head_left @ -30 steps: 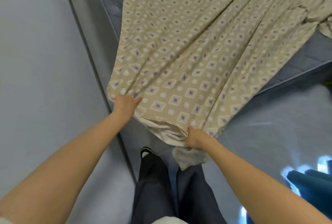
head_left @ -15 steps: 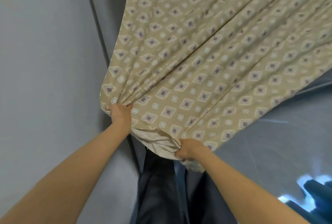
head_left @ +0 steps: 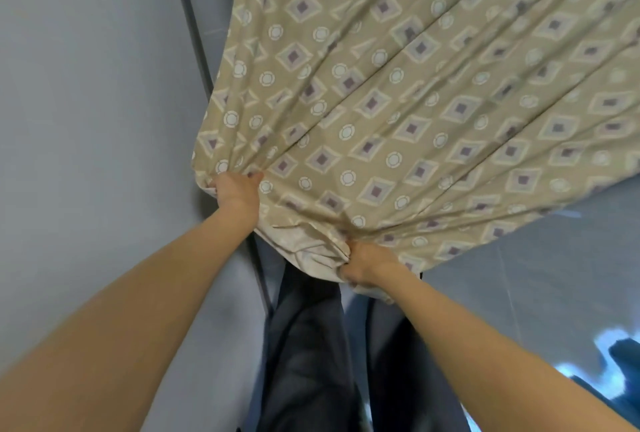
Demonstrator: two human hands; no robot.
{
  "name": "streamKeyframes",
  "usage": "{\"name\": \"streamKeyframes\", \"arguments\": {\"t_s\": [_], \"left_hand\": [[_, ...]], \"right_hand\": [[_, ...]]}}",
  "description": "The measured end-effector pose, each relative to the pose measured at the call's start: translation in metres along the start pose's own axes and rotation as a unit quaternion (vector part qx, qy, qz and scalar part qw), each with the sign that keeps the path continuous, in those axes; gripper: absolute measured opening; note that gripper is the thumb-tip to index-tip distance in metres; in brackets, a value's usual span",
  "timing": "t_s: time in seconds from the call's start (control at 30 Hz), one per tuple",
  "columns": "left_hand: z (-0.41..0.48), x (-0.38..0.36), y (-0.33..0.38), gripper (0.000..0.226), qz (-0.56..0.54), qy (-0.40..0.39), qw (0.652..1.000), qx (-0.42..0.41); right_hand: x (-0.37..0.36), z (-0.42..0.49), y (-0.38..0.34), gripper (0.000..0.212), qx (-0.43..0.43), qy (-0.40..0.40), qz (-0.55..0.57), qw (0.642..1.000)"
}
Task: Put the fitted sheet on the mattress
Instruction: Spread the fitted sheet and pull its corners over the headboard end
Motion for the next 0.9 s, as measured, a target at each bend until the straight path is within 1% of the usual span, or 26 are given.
{"name": "streamKeyframes", "arguments": {"t_s": [0.1,0.27,0.33,0.5,0.6,0.63,0.7,0.73,0.77,0.8,0.9], "left_hand": [[0.011,-0.003,0.015,0.076,-0.014,-0.006,1.0,-0.012],[0.027,-0.003,0.039,0.083,-0.027,-0.006,0.999,-0.033],[0.035,-0.003,0.046,0.084,-0.043,-0.007,0.998,-0.039],[0.048,-0.005,0.058,0.076,-0.076,0.01,0.996,-0.049],[0.043,-0.008,0.057,0.078,-0.082,0.033,0.994,-0.067],[0.038,-0.008,0.055,0.081,-0.068,0.044,0.994,-0.078],[0.029,-0.007,0.051,0.083,-0.037,0.048,0.994,-0.094],[0.026,-0.003,0.05,0.08,-0.033,0.043,0.993,-0.103],[0.021,0.002,0.049,0.076,-0.04,0.039,0.993,-0.107],[0.014,0.01,0.048,0.071,-0.062,0.034,0.992,-0.105],[-0.01,0.039,0.046,0.055,-0.172,0.033,0.981,-0.085]], "right_hand": [[-0.001,0.015,0.003,0.054,0.005,0.004,-0.036,0.999],[-0.004,0.036,0.011,0.057,0.005,0.019,-0.094,0.995],[-0.006,0.044,0.014,0.059,0.008,0.023,-0.094,0.995],[-0.012,0.064,0.015,0.067,0.013,0.014,-0.089,0.996],[-0.019,0.064,0.02,0.059,-0.016,0.006,-0.068,0.998],[-0.021,0.063,0.023,0.063,-0.009,-0.01,-0.063,0.998],[-0.025,0.056,0.027,0.081,0.023,-0.056,-0.063,0.996],[-0.024,0.051,0.028,0.088,0.039,-0.067,-0.062,0.995],[-0.021,0.045,0.029,0.09,0.049,-0.065,-0.062,0.995],[-0.017,0.04,0.03,0.087,0.05,-0.058,-0.061,0.995],[-0.001,0.02,0.037,0.054,0.041,-0.035,-0.042,0.998]]}}
Point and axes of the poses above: each hand's wrist, its own z-axis towards the middle knuckle, its own x-axis out of the back of the hand, y = z × x, the point moved 1 cm from there along z, towards the middle knuckle, and after that the axes turned 4 degrees about x, right-handed, at the moved point
